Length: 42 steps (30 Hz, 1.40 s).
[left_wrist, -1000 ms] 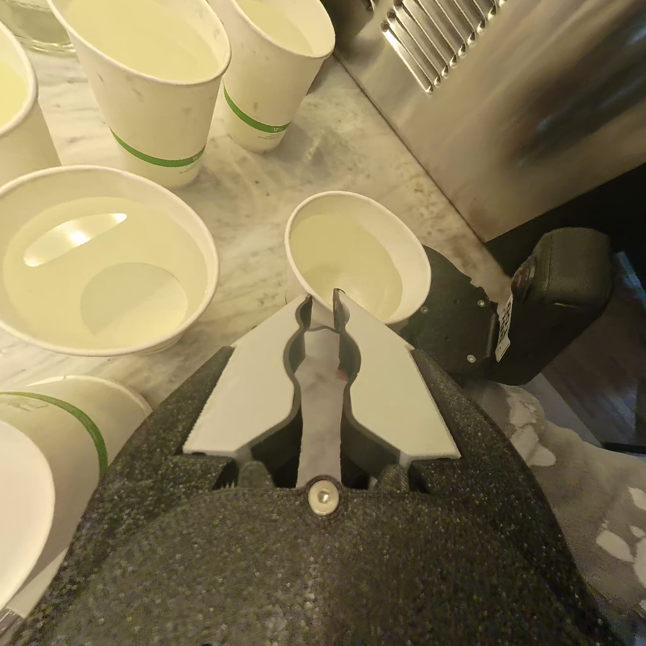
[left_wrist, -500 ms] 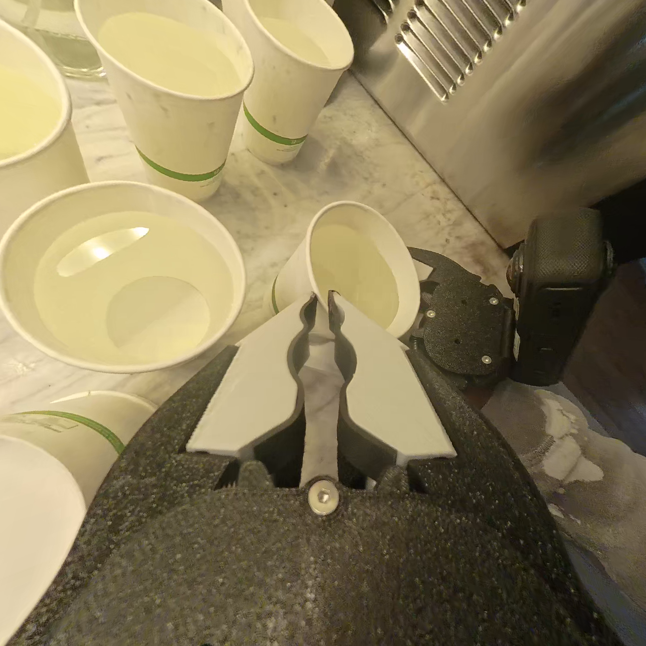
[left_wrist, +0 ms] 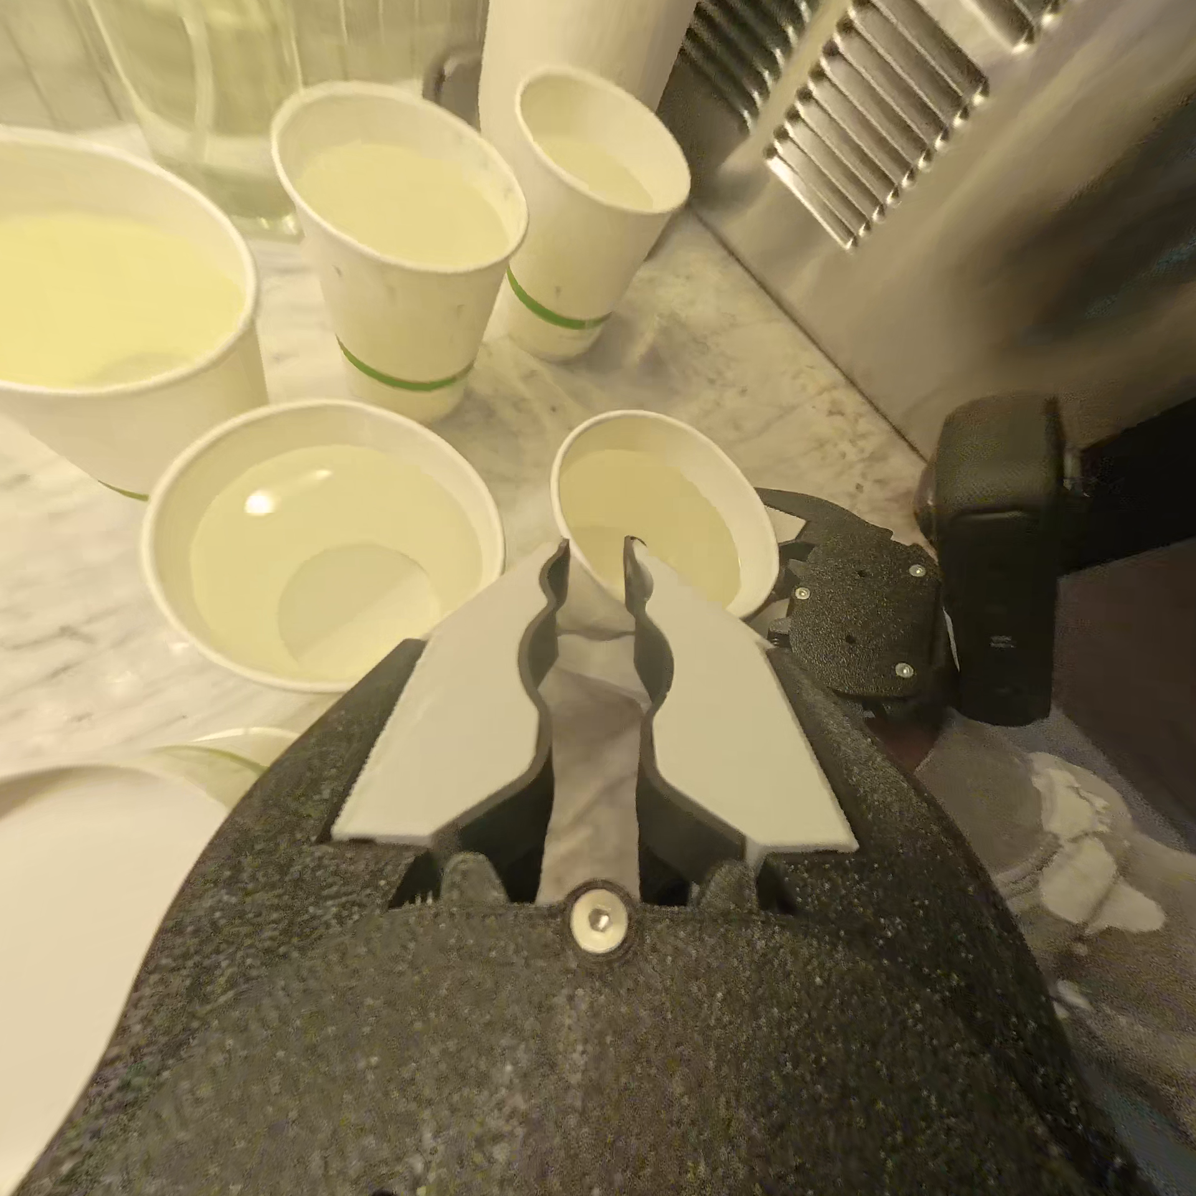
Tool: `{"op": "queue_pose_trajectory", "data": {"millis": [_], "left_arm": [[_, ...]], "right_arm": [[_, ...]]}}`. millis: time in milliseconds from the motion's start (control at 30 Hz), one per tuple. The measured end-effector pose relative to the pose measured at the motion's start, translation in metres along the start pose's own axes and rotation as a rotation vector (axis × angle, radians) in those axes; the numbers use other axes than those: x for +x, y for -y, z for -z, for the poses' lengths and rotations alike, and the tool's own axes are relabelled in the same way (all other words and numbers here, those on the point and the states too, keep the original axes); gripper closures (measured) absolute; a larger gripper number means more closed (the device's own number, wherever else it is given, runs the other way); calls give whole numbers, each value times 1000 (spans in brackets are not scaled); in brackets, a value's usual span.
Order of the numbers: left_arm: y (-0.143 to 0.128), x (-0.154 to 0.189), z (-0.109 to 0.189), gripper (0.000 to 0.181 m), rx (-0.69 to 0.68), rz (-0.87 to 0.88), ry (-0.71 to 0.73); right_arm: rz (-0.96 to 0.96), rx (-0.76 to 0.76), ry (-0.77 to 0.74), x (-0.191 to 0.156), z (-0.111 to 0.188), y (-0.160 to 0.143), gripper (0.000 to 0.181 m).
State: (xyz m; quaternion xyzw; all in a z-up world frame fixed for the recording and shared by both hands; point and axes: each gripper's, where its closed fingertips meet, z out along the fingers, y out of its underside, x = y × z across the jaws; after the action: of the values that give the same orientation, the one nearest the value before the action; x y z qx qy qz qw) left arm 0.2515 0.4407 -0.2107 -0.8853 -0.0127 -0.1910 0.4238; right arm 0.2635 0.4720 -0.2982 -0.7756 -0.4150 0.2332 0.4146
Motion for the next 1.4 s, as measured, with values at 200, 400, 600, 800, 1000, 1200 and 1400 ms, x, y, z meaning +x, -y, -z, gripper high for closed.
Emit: {"op": "queue_pose_trajectory", "data": {"millis": [200, 400, 600, 800, 1000, 1200, 1400], "left_arm": [[25, 19, 62, 144, 202, -124, -10], [5, -4, 145, 141, 275, -145, 48], [-35, -71, 225, 138, 325, -50, 247], [-75, -126, 296, 138, 370, 59, 445], [-109, -146, 335, 138, 384, 140, 529], [-126, -147, 341, 139, 377, 156, 528], [-132, -142, 345, 140, 371, 138, 527]], "right_arm": [[1, 1, 3, 1, -1, 1, 90], [3, -6, 4, 8, -8, 5, 91], [12, -17, 17, 16, -16, 9, 86], [15, 29, -3, 18, -5, 20, 71], [57, -13, -36, 20, 9, 33, 75], [77, -20, -35, 23, 8, 34, 90], [79, 72, -60, 21, 4, 41, 98]]}}
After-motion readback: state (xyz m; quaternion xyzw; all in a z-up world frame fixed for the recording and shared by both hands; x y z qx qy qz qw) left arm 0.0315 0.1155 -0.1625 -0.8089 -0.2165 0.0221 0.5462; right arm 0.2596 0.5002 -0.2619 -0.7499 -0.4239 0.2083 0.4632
